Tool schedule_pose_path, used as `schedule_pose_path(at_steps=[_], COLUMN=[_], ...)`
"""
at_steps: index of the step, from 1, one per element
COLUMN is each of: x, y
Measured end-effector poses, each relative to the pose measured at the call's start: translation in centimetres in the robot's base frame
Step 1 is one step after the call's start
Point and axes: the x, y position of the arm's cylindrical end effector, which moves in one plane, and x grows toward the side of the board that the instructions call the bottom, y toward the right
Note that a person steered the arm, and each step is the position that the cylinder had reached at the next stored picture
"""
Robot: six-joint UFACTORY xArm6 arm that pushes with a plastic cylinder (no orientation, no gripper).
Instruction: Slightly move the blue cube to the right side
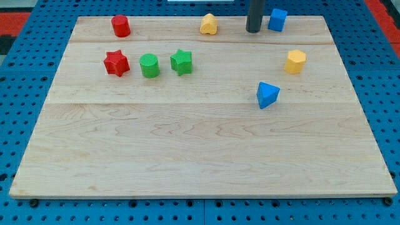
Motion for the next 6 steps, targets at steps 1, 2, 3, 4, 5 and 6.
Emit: schedule_pose_path(at_steps=[1,2,3,4,5,6], x=[-2.9,-2.9,-2.9,-2.7,-1.6,0.8], y=[0.7,2.8,7.2,7.1,5.1,4.1])
